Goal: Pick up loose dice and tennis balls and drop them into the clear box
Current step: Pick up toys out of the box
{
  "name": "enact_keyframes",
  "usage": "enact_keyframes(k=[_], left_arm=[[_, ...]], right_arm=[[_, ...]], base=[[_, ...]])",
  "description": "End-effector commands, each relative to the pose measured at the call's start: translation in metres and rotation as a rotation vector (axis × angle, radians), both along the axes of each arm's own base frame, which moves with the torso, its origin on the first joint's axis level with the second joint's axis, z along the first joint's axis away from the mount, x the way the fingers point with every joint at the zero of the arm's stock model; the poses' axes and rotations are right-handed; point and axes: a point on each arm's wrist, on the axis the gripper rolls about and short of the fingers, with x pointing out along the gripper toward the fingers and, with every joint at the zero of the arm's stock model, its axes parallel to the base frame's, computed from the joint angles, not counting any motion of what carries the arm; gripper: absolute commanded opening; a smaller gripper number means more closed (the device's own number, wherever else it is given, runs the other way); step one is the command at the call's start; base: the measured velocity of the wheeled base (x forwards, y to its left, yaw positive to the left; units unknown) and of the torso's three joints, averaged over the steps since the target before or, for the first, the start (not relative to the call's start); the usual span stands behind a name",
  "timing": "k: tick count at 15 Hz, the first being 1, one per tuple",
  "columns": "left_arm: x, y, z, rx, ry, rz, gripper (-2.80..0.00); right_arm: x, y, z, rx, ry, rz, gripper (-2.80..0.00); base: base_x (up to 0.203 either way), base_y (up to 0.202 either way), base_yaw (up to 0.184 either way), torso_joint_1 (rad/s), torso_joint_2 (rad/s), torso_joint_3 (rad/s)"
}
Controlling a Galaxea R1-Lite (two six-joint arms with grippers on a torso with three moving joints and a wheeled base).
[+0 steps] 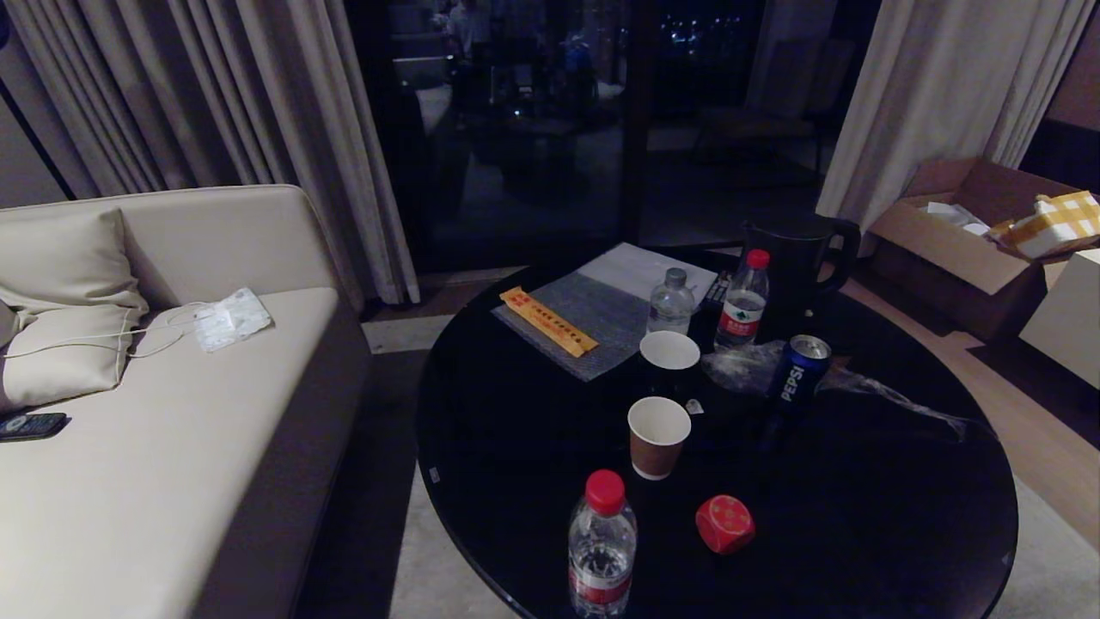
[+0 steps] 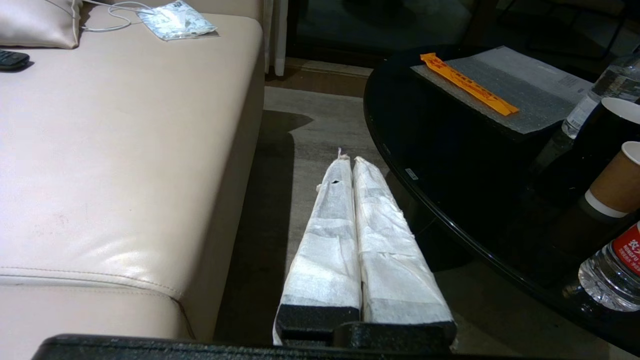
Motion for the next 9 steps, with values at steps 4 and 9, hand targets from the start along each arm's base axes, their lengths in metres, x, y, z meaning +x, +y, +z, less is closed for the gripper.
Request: enact_keyframes(k=[4,9], left_arm=[[0.0,0.0,0.0,-0.001,-0.001,0.001,-2.8],[0.0,0.0,0.0,-0.001,-0.001,0.001,-2.8]], right_arm=[[0.0008,0.0,-0.0025,0.0,0.01,0.001,-2.8],[0.0008,0.0,-0.0025,0.0,0.01,0.001,-2.8]], base=[[0.0,0.0,0.0,0.0,0.0,0.0],[0.0,0.0,0.0,0.0,0.0,0.0]])
